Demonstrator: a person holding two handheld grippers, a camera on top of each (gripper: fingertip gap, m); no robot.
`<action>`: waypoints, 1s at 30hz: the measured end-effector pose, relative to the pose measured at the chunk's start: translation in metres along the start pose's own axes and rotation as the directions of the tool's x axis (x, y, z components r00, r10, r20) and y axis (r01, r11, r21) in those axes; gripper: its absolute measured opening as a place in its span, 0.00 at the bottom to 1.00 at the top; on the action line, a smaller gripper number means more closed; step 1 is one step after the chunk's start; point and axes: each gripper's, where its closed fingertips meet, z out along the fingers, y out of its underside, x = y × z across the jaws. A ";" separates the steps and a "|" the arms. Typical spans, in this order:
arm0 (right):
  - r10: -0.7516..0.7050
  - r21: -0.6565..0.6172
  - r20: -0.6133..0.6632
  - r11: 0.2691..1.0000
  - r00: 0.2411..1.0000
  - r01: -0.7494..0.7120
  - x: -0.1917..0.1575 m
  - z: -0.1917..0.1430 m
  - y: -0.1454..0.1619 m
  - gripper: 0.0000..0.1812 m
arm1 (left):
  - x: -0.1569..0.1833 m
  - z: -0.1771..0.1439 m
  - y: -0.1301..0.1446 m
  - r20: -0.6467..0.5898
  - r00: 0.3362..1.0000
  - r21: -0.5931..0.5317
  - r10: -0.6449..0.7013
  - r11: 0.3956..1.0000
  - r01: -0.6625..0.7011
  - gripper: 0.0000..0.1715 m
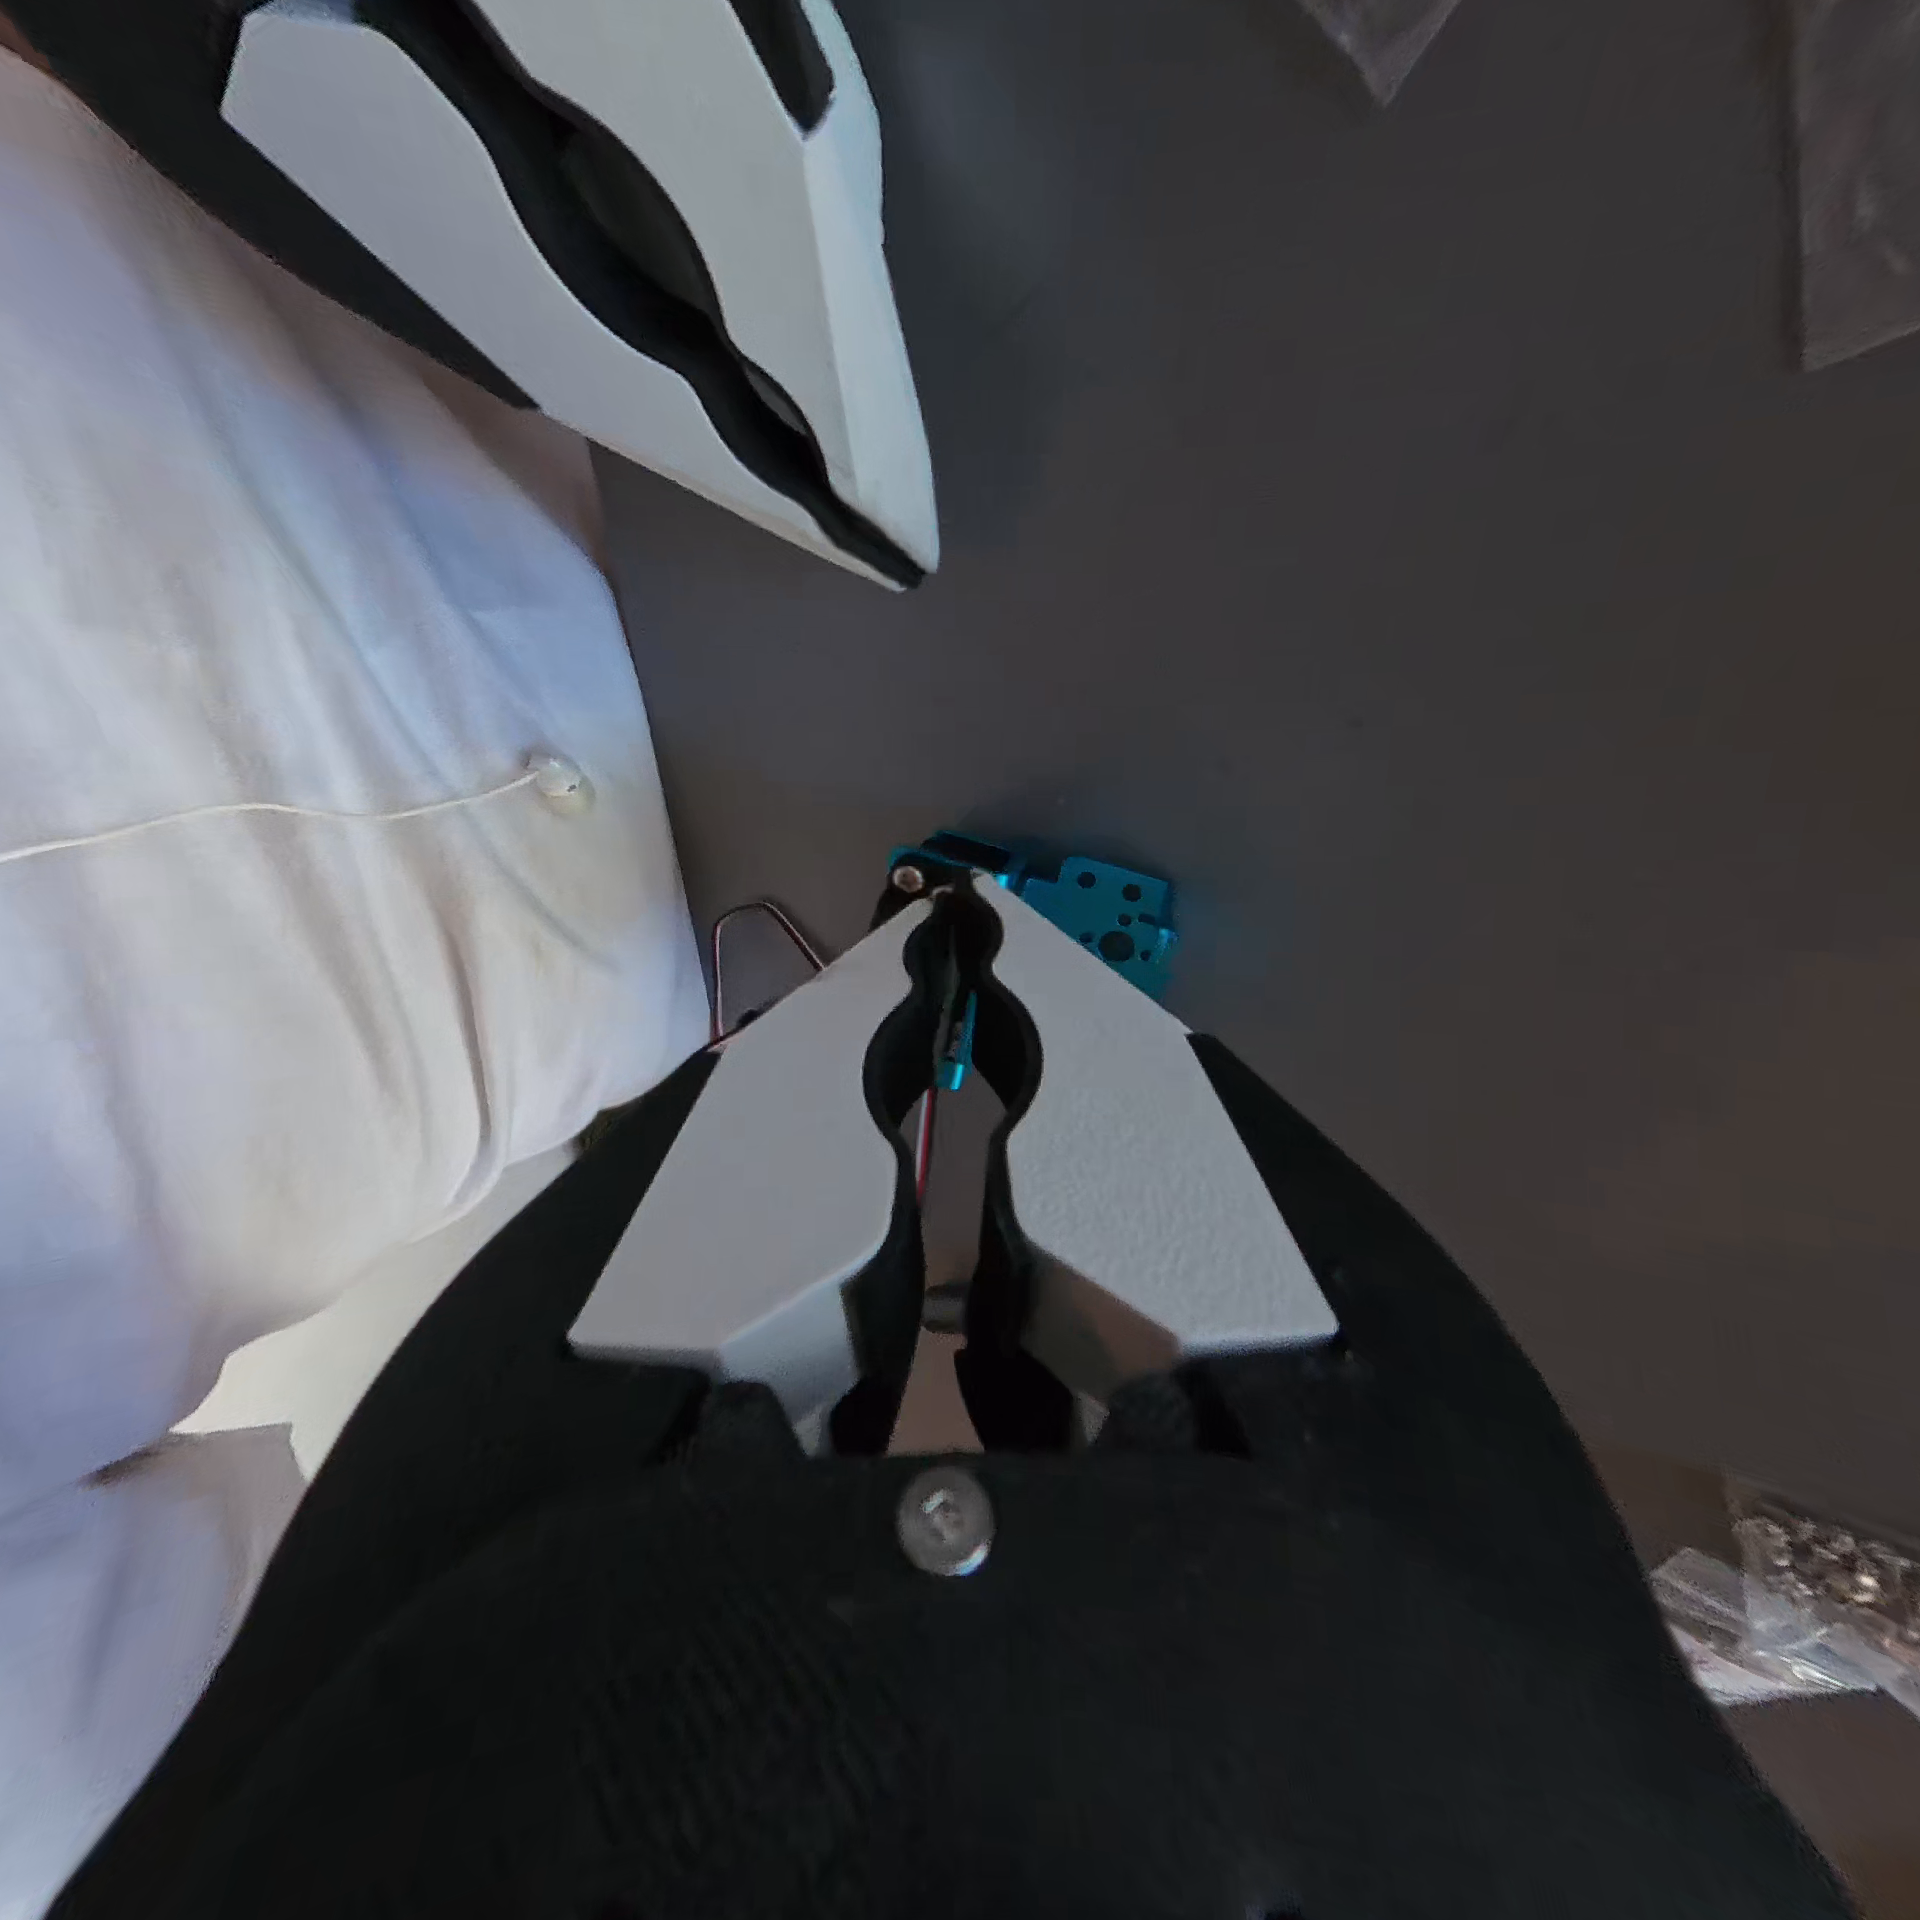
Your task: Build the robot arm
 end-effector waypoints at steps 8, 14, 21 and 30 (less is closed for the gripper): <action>-0.005 0.010 0.023 1.000 1.000 0.005 0.003 -0.004 -0.002 0.00 | 0.002 0.002 -0.001 0.001 1.000 0.003 0.011 1.000 -0.011 0.00; -0.023 0.046 0.073 0.999 0.997 0.019 0.003 -0.001 -0.002 0.02 | 0.001 0.001 -0.002 -0.001 1.000 0.010 0.005 1.000 -0.005 0.00; -0.071 0.081 0.067 0.995 0.995 0.065 0.000 -0.002 -0.006 0.01 | 0.000 -0.001 0.000 0.009 1.000 0.009 -0.005 1.000 0.005 0.00; -0.096 0.248 -0.060 0.963 0.994 0.108 -0.006 -0.021 -0.008 0.06 | -0.001 -0.001 0.003 0.018 1.000 -0.004 -0.016 1.000 0.016 0.00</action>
